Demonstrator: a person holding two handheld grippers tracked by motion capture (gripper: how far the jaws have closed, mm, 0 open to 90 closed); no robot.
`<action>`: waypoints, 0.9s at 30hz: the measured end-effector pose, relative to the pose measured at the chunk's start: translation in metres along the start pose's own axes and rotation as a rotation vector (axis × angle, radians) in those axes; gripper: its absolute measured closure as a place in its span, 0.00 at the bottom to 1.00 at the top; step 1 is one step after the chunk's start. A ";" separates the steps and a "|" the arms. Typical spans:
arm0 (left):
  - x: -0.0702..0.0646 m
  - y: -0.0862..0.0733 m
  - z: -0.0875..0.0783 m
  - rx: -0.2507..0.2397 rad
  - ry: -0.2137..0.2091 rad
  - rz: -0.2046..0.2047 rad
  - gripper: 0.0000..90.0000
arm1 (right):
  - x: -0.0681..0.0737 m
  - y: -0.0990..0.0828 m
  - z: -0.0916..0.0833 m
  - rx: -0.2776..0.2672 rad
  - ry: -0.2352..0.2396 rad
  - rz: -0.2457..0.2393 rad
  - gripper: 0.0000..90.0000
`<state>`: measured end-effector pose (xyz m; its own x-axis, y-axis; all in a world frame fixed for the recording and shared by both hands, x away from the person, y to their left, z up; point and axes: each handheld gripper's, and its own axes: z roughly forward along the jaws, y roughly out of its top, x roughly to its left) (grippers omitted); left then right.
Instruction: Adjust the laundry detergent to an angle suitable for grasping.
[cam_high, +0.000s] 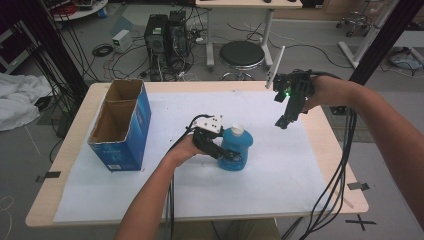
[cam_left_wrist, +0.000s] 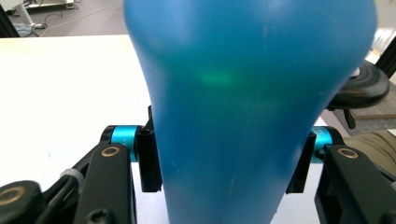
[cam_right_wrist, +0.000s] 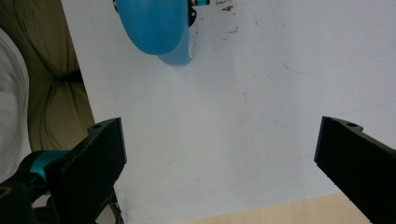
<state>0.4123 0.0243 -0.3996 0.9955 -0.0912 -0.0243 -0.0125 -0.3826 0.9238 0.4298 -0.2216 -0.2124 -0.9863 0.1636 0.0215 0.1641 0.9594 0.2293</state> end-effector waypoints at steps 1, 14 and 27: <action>0.000 -0.002 -0.002 -0.001 0.001 0.000 0.50 | 0.001 0.000 -0.001 0.008 0.001 0.013 0.01; -0.002 0.001 -0.004 0.023 0.033 -0.031 0.39 | 0.003 -0.002 -0.002 0.003 -0.009 0.004 0.01; -0.024 0.015 -0.034 0.041 0.126 -0.013 0.28 | 0.008 -0.003 -0.006 -0.003 -0.016 0.006 0.01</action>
<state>0.3909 0.0524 -0.3724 0.9995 0.0295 0.0146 -0.0009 -0.4208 0.9071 0.4217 -0.2246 -0.2075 -0.9849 0.1731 0.0071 0.1700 0.9578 0.2317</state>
